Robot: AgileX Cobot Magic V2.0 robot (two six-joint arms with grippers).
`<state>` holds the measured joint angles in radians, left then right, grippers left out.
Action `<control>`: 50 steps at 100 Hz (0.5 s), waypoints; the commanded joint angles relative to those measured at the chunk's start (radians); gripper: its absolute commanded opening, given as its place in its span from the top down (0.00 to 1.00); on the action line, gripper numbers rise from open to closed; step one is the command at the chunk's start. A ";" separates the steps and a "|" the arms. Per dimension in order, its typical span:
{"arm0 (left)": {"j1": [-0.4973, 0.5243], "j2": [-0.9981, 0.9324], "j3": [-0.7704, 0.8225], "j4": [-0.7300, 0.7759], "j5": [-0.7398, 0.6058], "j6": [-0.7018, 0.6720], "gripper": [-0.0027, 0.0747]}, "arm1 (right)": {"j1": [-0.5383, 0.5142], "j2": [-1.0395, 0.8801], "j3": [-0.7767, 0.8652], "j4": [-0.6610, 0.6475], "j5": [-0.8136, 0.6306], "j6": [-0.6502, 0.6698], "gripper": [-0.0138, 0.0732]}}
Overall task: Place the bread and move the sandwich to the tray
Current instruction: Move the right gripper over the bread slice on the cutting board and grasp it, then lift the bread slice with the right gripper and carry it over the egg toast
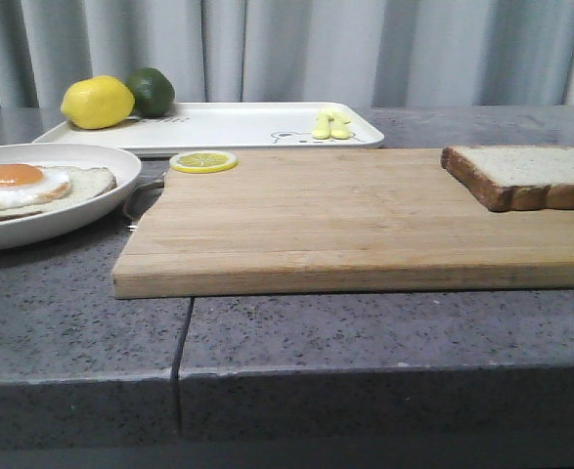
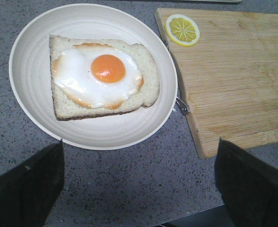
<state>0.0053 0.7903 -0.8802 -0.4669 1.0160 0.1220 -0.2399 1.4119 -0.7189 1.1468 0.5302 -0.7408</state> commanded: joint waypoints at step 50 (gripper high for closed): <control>-0.006 0.001 -0.032 -0.036 -0.054 0.000 0.19 | -0.008 -0.018 -0.029 0.034 -0.016 -0.017 0.76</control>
<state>0.0053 0.7903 -0.8802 -0.4669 1.0160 0.1220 -0.2416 1.4150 -0.7227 1.1621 0.5235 -0.7462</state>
